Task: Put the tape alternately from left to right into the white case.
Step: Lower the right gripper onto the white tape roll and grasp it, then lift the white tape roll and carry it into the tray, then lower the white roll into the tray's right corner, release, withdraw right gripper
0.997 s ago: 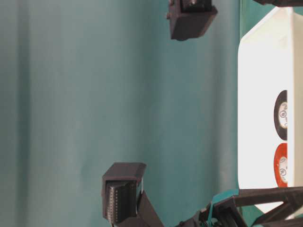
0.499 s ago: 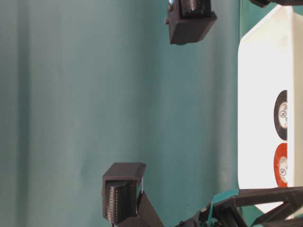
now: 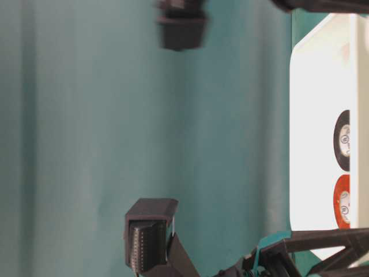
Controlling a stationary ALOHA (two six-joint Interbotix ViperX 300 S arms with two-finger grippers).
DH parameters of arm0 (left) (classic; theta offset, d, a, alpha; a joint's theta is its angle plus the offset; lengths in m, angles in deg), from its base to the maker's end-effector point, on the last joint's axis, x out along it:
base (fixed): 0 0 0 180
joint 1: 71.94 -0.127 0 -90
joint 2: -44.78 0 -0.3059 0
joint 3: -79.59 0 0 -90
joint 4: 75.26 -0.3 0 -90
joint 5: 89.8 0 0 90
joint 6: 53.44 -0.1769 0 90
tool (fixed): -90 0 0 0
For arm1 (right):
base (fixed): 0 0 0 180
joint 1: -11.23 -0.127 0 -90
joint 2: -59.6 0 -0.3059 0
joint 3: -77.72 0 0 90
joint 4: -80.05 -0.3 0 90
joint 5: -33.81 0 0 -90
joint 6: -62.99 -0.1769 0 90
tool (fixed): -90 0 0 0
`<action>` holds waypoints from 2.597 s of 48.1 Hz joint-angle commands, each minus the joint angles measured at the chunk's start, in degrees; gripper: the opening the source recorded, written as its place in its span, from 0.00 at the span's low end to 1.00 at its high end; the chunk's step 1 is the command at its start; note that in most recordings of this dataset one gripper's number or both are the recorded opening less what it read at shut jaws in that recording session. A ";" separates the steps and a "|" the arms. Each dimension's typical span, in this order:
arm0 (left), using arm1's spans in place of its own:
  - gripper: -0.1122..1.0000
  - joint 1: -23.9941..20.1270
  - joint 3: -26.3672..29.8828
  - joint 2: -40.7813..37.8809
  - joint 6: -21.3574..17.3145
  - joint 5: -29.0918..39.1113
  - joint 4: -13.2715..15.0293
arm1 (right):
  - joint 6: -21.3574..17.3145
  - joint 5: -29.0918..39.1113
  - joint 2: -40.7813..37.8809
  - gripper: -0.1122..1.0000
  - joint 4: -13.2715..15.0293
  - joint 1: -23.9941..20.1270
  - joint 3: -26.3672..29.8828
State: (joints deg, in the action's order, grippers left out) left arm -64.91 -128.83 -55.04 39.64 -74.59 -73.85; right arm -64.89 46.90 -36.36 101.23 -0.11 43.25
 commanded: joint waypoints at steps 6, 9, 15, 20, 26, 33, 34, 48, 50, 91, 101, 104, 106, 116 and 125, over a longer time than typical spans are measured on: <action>0.86 -0.18 1.05 1.49 0.09 -0.18 0.00 | 0.18 -0.09 6.42 0.39 0.18 -0.18 1.23; 0.86 -0.09 1.05 1.49 0.09 -0.18 0.00 | 0.26 0.00 7.21 0.39 0.26 -0.09 1.14; 0.86 -0.09 1.05 1.49 0.09 -0.18 0.00 | 0.26 0.00 7.47 0.39 0.88 0.35 1.05; 0.86 -0.09 1.05 1.49 0.09 -0.18 0.00 | 0.53 0.00 7.38 0.39 1.05 1.14 1.05; 0.86 -0.09 1.14 1.32 0.09 -0.18 0.00 | 0.88 -0.35 7.38 0.39 2.20 3.78 1.14; 0.86 -0.09 1.23 1.49 0.09 -0.18 0.00 | 0.88 -0.79 7.38 0.39 5.36 8.44 1.41; 0.86 -0.09 1.23 1.32 0.09 -0.18 0.09 | 0.88 -0.97 7.38 0.39 5.89 9.14 1.49; 0.86 -0.18 1.23 1.49 0.79 -0.18 0.00 | 0.88 -5.63 5.36 0.39 10.81 21.45 1.32; 0.86 -0.09 1.23 1.32 0.88 -0.18 0.09 | 0.88 -7.29 4.39 0.39 11.07 23.47 1.23; 0.86 -0.09 1.23 1.49 2.02 -0.18 0.09 | 1.58 -16.00 -10.20 0.39 11.25 35.86 5.71; 0.86 -0.09 1.32 1.49 2.02 -0.18 0.09 | 1.67 -16.08 -10.11 0.39 11.34 35.86 5.71; 0.86 -0.09 1.32 1.49 2.02 -0.18 0.09 | 1.67 -16.08 -10.11 0.39 11.34 35.86 5.80; 0.86 -0.09 1.32 1.49 2.02 -0.18 0.09 | 1.76 -16.08 -10.11 0.39 11.34 35.86 5.80; 0.86 -0.09 1.23 1.49 2.02 -0.09 0.09 | 1.67 -16.08 -10.02 0.71 11.34 35.86 5.80; 0.86 -0.09 1.32 1.49 2.02 -0.09 0.09 | 1.49 -16.08 -9.23 0.85 11.25 35.86 5.80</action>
State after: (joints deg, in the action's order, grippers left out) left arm -64.91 -128.74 -55.04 41.66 -74.51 -73.85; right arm -63.22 31.34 -47.25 112.39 35.75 47.91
